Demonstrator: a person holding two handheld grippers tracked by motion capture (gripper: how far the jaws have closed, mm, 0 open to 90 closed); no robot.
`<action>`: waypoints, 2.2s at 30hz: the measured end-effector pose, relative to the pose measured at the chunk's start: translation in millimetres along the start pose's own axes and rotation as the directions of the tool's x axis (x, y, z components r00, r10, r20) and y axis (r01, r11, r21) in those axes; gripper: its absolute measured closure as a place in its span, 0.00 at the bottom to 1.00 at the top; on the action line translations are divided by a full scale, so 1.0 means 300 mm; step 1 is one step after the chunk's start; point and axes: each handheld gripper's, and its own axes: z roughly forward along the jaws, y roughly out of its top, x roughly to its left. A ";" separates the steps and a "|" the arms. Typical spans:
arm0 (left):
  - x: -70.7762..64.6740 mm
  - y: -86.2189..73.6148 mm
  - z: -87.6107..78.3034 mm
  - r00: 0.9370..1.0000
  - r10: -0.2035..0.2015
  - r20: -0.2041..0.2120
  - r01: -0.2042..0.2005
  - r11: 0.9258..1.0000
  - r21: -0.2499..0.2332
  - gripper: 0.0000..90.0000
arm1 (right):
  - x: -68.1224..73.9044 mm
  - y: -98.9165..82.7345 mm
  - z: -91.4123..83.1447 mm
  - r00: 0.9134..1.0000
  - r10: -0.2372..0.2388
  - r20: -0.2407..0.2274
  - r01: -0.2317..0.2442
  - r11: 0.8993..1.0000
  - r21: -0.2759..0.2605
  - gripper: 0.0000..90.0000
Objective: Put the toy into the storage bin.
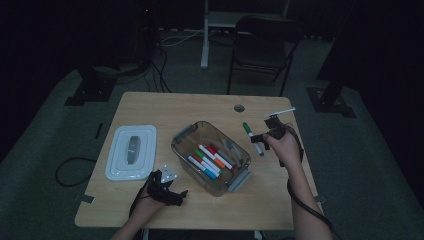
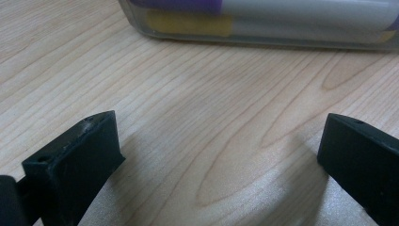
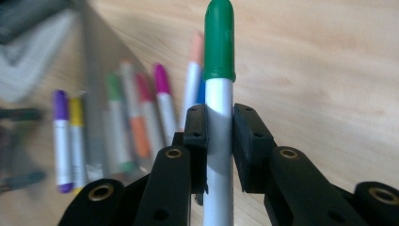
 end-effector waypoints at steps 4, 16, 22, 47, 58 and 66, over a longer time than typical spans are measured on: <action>0.001 0.000 0.000 1.000 0.003 -0.001 -0.003 1.000 0.001 0.01 | 0.079 0.028 -0.062 0.997 -0.053 -0.049 0.051 0.998 -0.029 0.85; 0.001 0.000 -0.001 1.000 0.003 0.000 -0.003 1.000 0.003 0.01 | 0.334 0.065 -0.067 0.962 -0.217 -0.167 0.216 0.976 -0.026 0.85; 0.001 0.001 -0.001 1.000 0.005 0.000 -0.005 1.000 0.004 0.01 | 0.437 0.067 0.007 0.936 -0.271 -0.225 0.281 0.960 0.012 0.85; 0.001 0.000 0.000 1.000 0.003 -0.001 -0.003 1.000 0.001 0.01 | 0.538 -0.001 0.453 0.941 -0.275 -0.199 0.333 0.863 0.381 0.85; 0.001 0.000 -0.001 1.000 0.004 -0.001 -0.004 1.000 0.002 0.01 | 0.491 0.044 0.287 0.930 -0.284 -0.232 0.331 0.923 0.195 0.75; 0.001 0.000 -0.001 1.000 0.004 -0.001 -0.004 1.000 0.003 0.01 | 0.324 0.083 0.051 0.950 -0.279 -0.140 0.279 0.960 -0.018 0.62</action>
